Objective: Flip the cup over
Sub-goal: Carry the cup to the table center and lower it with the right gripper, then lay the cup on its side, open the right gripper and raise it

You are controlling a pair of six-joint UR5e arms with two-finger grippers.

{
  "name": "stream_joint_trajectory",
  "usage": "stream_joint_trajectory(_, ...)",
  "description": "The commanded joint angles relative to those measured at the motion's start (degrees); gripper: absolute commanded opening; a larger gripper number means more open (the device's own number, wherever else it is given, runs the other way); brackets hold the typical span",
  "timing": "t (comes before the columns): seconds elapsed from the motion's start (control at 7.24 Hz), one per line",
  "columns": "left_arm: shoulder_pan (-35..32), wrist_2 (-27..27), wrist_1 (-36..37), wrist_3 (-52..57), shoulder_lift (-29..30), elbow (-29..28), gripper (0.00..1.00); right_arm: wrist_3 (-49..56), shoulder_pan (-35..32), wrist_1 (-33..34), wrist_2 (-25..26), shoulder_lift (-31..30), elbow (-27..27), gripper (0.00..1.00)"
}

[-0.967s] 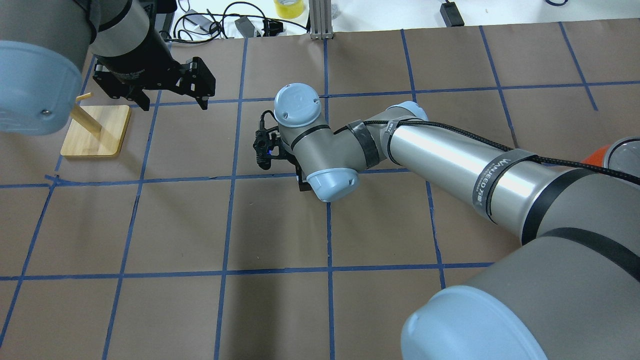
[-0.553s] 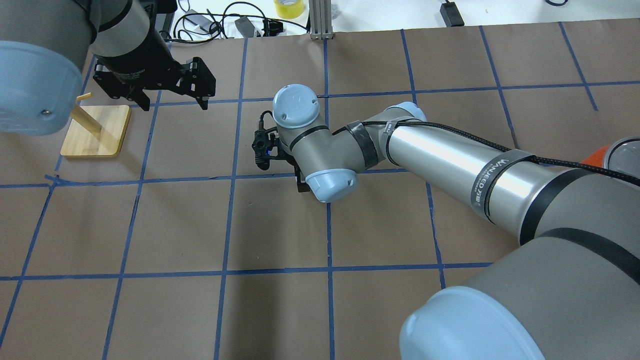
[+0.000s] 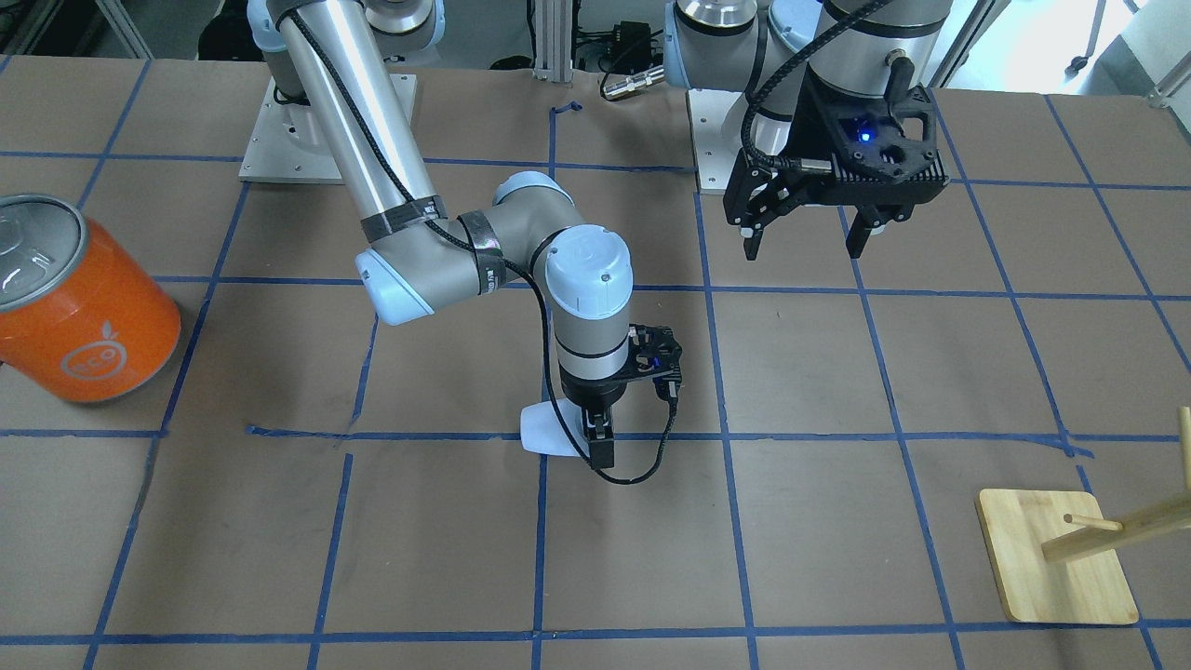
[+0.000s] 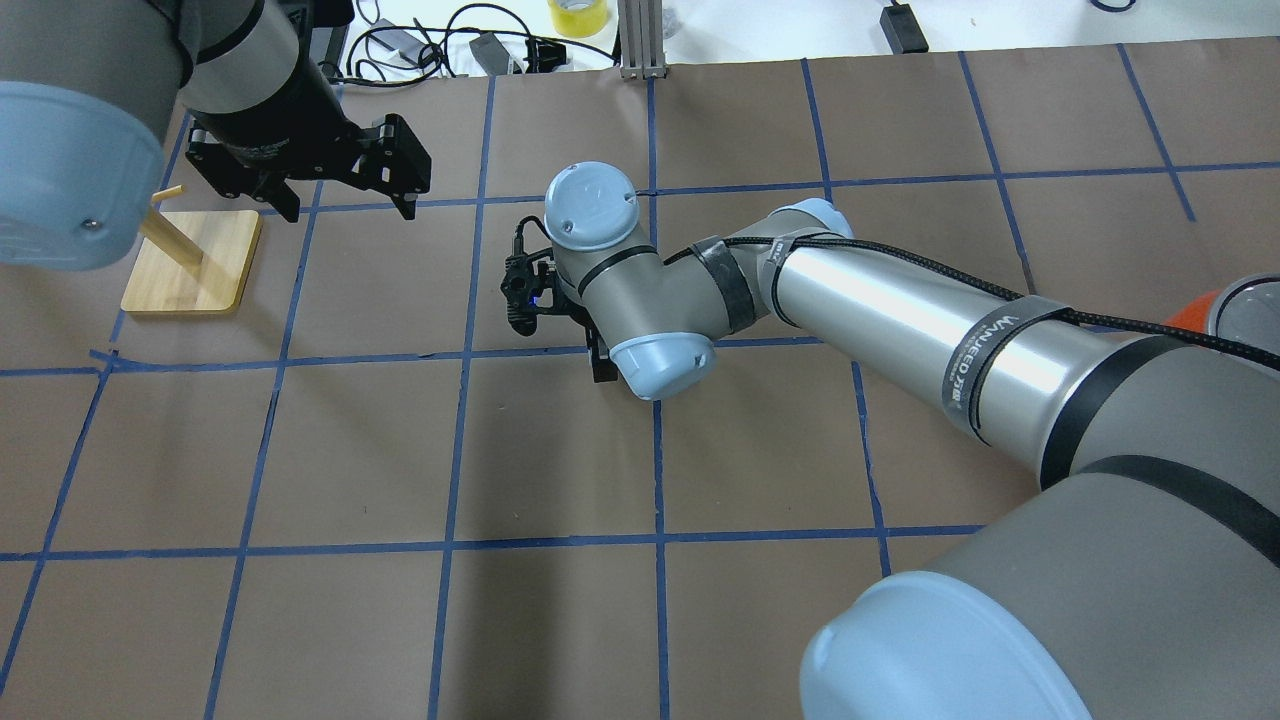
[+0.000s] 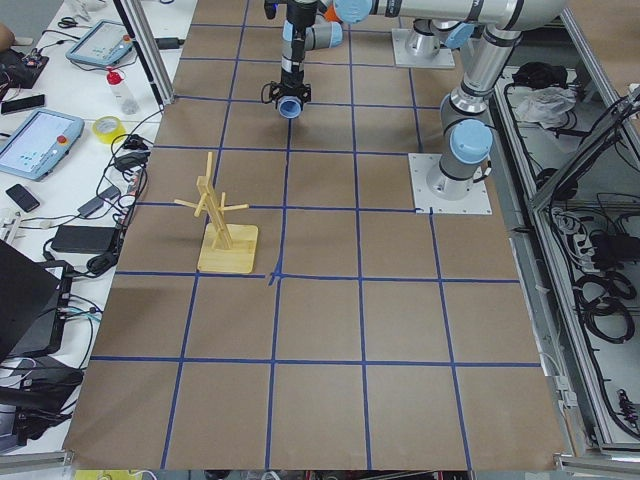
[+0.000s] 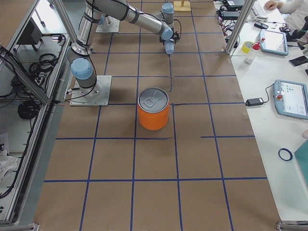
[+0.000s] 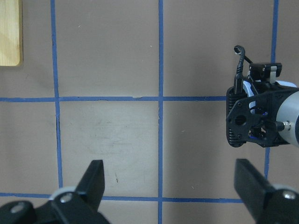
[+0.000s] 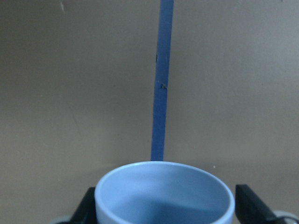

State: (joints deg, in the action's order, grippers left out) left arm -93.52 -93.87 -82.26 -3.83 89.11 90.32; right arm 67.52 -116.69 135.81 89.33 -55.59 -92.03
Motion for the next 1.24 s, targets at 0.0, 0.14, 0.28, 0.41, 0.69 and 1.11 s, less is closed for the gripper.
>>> stream_joint_trajectory(0.0, -0.09, 0.52, -0.44, 0.14, -0.16, -0.23, 1.0, -0.28, 1.99, -0.8, 0.31, -2.4, 0.19, 1.0)
stream_joint_trajectory(0.14, 0.0, 1.66, -0.44, 0.23, -0.07, -0.06, 1.0, -0.28, 2.95, -1.07, 0.23, -3.64, -0.33, 1.0)
stream_joint_trajectory(0.28, 0.18, 2.8, -0.36, 1.01, 0.36, 0.2, 1.0, -0.45, 4.27, -3.51, 0.23, -5.48, -0.69, 0.99)
stream_joint_trajectory(0.41, 0.35, 4.81, -0.36, 2.41, 1.41, 0.21, 1.0, -1.24, 6.02, -6.84, 0.23, -8.1, -0.69, 0.99)
stream_joint_trajectory(0.69, 3.76, 13.85, -0.45, 2.86, 3.87, 1.43, 1.0, -2.3, 11.02, -14.14, -0.99, -13.99, -0.6, 0.99)
stream_joint_trajectory(1.11, 6.42, 24.23, 2.96, 5.94, 11.06, 4.86, 1.0, -4.84, 20.69, -28.0, -3.73, -22.43, 0.45, 1.0)
